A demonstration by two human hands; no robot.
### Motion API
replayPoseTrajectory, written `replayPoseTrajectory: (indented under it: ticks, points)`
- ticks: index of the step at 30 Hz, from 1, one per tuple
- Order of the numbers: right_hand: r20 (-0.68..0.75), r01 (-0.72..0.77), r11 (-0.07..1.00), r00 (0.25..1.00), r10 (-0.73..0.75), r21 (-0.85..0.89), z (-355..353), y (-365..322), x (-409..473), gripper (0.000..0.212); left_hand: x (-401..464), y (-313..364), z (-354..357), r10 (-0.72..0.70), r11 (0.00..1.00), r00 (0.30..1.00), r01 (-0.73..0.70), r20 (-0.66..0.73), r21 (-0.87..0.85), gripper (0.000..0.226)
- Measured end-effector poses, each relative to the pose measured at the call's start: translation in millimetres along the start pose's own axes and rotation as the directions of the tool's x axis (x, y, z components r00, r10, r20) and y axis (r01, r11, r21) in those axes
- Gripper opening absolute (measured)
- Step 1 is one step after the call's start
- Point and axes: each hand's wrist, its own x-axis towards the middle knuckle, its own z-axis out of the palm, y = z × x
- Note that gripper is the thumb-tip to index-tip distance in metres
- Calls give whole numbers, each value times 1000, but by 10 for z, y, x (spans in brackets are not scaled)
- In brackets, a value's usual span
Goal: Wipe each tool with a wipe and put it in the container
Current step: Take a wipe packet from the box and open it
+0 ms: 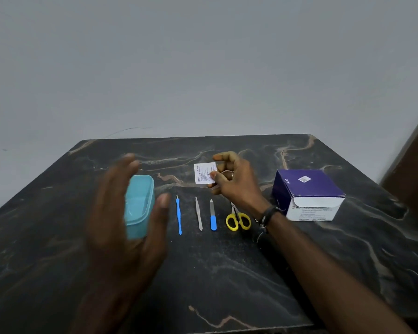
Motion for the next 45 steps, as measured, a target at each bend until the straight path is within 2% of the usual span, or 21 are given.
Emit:
replayPoseTrajectory:
  ticks: [1,2,4,7,12,14,17,19,25,33,39,45]
  points:
    - [-16,9,1000,1000,-9,2,-6,13,8,32,96,117,122,47,995,999,-46,12,-83,48]
    - [-31,17,1000,999,-17,6,-12,23,10,29,197,148,295,18,987,999,-13,30,-161,44]
    - [-76,39,999,996,-37,30,-36,40,5,18,344,144,692,-114,947,979,159,171,-279,47]
    - [-170,69,995,984,-57,65,-71,95,7,8,461,-1,1134,-224,925,925,301,308,-231,57]
    - [-230,80,996,970,-72,28,-101,146,83,10,455,-259,1396,-339,890,868,421,362,-176,52]
    - [-231,93,994,970,-80,48,-95,135,91,11,446,-329,1419,-409,820,820,523,400,-234,40]
    - [-222,118,990,970,-98,80,-95,114,82,13,430,-358,1400,-470,646,730,668,497,-370,19]
    - [-194,115,988,977,-94,102,-89,98,84,12,413,-343,1349,-483,543,691,718,538,-434,17]
    - [-90,55,976,995,-36,213,-135,101,88,10,392,-345,1281,-532,415,618,786,579,-458,14]
    - [6,-24,962,1000,23,272,-172,115,84,13,362,-409,1296,-538,376,585,811,607,-448,13]
    - [-78,-5,958,997,28,286,-151,139,100,10,345,-418,1330,-525,347,598,800,605,-490,11]
    - [-80,2,963,997,20,268,-128,166,72,7,310,-433,1343,-523,395,649,759,552,-519,12]
